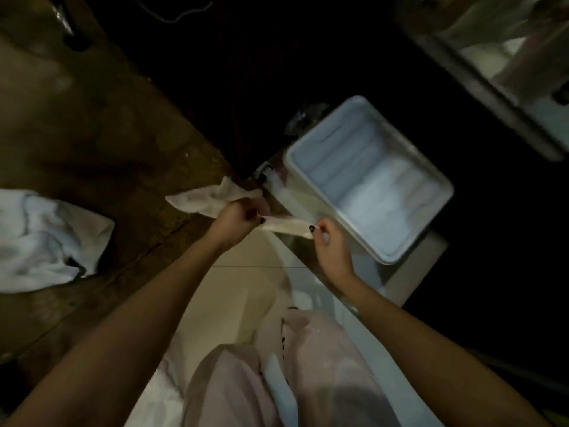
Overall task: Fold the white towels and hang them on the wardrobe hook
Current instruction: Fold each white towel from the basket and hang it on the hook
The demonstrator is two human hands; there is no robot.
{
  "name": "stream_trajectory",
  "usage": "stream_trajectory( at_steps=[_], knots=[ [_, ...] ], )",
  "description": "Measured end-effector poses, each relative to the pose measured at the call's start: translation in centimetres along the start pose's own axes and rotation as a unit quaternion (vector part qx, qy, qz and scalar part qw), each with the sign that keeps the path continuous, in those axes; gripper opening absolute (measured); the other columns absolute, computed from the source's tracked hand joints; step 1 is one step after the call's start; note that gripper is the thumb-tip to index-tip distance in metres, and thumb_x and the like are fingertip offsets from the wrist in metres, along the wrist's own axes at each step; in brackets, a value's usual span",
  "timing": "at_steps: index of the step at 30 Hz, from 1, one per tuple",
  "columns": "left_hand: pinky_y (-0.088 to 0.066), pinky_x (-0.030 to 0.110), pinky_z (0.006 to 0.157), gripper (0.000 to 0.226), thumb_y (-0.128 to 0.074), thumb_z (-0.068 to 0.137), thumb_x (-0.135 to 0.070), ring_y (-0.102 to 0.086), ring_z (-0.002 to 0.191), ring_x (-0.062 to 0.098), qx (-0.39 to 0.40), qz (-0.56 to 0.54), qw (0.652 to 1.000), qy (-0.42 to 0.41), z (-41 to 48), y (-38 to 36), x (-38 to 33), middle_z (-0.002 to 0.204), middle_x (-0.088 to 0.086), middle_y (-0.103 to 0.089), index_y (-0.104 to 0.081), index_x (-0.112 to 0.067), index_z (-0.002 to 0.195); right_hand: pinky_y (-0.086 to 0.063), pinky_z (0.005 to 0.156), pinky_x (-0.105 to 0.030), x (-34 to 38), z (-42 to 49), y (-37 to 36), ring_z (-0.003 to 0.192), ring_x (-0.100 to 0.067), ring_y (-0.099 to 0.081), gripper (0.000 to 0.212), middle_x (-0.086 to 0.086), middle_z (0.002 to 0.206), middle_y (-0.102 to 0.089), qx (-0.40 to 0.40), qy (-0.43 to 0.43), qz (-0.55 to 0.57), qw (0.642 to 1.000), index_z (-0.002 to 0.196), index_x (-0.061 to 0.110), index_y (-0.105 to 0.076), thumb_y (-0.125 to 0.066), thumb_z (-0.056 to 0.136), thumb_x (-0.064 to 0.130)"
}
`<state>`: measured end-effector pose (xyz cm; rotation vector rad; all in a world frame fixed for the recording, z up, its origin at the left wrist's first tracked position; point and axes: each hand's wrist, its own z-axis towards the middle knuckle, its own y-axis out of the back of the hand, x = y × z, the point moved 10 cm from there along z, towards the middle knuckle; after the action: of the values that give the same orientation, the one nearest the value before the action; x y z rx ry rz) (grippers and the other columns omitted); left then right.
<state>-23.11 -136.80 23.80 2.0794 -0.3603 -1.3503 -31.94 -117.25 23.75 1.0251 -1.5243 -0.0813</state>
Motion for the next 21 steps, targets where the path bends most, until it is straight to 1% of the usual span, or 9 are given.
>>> stream_trajectory(
  at_steps=[2, 3, 5, 6, 9, 14, 16, 19, 21],
  knots=[
    [-0.044, 0.026, 0.070, 0.007, -0.064, 0.088, -0.012, -0.059, 0.083, 0.015, 0.036, -0.035, 0.999, -0.001, -2.2, 2.2, -6.5, 0.090, -0.001, -0.062, -0.066, -0.016, 0.092, -0.046, 0.072, -0.040, 3.1, -3.4, 5.3, 0.081, -0.030, -0.058, 0.015, -0.017, 0.087, -0.062, -0.007, -0.025, 0.006, 1.000, 0.093, 0.000, -0.057, -0.051, 0.099, 0.013],
    [-0.045, 0.022, 0.069, 0.007, -0.064, 0.088, -0.012, -0.060, 0.081, 0.012, 0.050, -0.051, 0.997, 0.001, -3.4, 3.1, -9.6, 0.088, -0.001, -0.063, -0.065, -0.018, 0.091, -0.045, 0.069, -0.038, 4.8, -5.1, 8.2, 0.078, -0.026, -0.059, 0.015, -0.015, 0.085, -0.063, -0.022, -0.028, 0.008, 0.999, 0.094, 0.001, -0.056, -0.051, 0.099, 0.014],
    [-0.043, 0.013, 0.065, 0.007, -0.067, 0.087, -0.013, -0.058, 0.073, 0.000, 0.072, -0.055, 0.996, -0.015, -5.4, 4.5, -16.1, 0.081, -0.005, -0.064, -0.066, -0.020, 0.085, -0.041, 0.061, -0.030, 7.9, -8.6, 14.0, 0.066, -0.014, -0.055, 0.013, -0.004, 0.075, -0.060, -0.065, -0.035, 0.024, 0.997, 0.091, 0.007, -0.054, -0.051, 0.099, 0.016],
    [-0.043, 0.013, 0.064, 0.007, -0.068, 0.086, -0.013, -0.056, 0.070, -0.002, 0.085, -0.055, 0.994, -0.027, -6.2, 4.8, -19.2, 0.078, -0.006, -0.063, -0.067, -0.019, 0.083, -0.038, 0.058, -0.027, 9.0, -10.2, 16.8, 0.062, -0.008, -0.051, 0.012, 0.002, 0.071, -0.057, -0.088, -0.040, 0.033, 0.995, 0.089, 0.010, -0.053, -0.052, 0.099, 0.016],
    [-0.044, 0.025, 0.067, 0.005, -0.069, 0.085, -0.007, -0.057, 0.070, 0.009, 0.140, -0.063, 0.987, -0.057, -8.6, 4.7, -28.0, 0.076, 0.003, -0.065, -0.067, -0.010, 0.080, -0.035, 0.055, -0.027, 11.4, -15.2, 24.9, 0.056, -0.004, -0.046, 0.012, 0.004, 0.067, -0.053, -0.147, -0.057, 0.058, 0.986, 0.086, 0.013, -0.052, -0.053, 0.098, 0.016],
    [-0.039, 0.029, 0.062, 0.017, -0.069, 0.085, -0.006, -0.050, 0.068, 0.020, 0.185, -0.077, 0.976, -0.084, -13.9, 3.7, -40.4, 0.072, 0.007, -0.055, -0.061, -0.018, 0.076, -0.040, 0.055, -0.026, 12.6, -24.9, 35.9, 0.058, -0.009, -0.052, 0.011, -0.006, 0.070, -0.059, -0.212, -0.104, 0.047, 0.971, 0.089, 0.015, -0.054, -0.052, 0.099, 0.017],
    [-0.038, 0.031, 0.063, 0.013, -0.068, 0.086, -0.008, -0.048, 0.066, 0.020, 0.211, -0.063, 0.970, -0.105, -16.1, 2.5, -44.6, 0.071, 0.006, -0.053, -0.061, -0.016, 0.078, -0.039, 0.054, -0.026, 12.7, -28.6, 39.5, 0.057, -0.009, -0.052, 0.013, -0.005, 0.071, -0.060, -0.239, -0.104, 0.035, 0.965, 0.087, 0.019, -0.053, -0.051, 0.099, 0.016],
    [-0.041, 0.029, 0.066, 0.011, -0.067, 0.087, -0.011, -0.050, 0.069, 0.015, 0.247, -0.045, 0.957, -0.144, -19.4, -0.1, -50.1, 0.076, 0.006, -0.058, -0.061, -0.018, 0.081, -0.039, 0.054, -0.015, 11.7, -34.3, 43.8, 0.061, -0.002, -0.055, 0.009, -0.002, 0.073, -0.063, -0.277, -0.105, 0.035, 0.954, 0.090, 0.018, -0.055, -0.053, 0.098, 0.016],
    [-0.041, 0.024, 0.068, 0.014, -0.066, 0.088, -0.012, -0.053, 0.072, 0.012, 0.260, -0.035, 0.951, -0.164, -21.4, -1.9, -53.5, 0.081, 0.005, -0.062, -0.062, -0.023, 0.080, -0.041, 0.057, -0.011, 10.3, -38.0, 46.5, 0.068, 0.003, -0.057, 0.012, 0.006, 0.074, -0.062, -0.305, -0.108, 0.039, 0.945, 0.089, 0.024, -0.056, -0.054, 0.097, 0.015]
  ],
)
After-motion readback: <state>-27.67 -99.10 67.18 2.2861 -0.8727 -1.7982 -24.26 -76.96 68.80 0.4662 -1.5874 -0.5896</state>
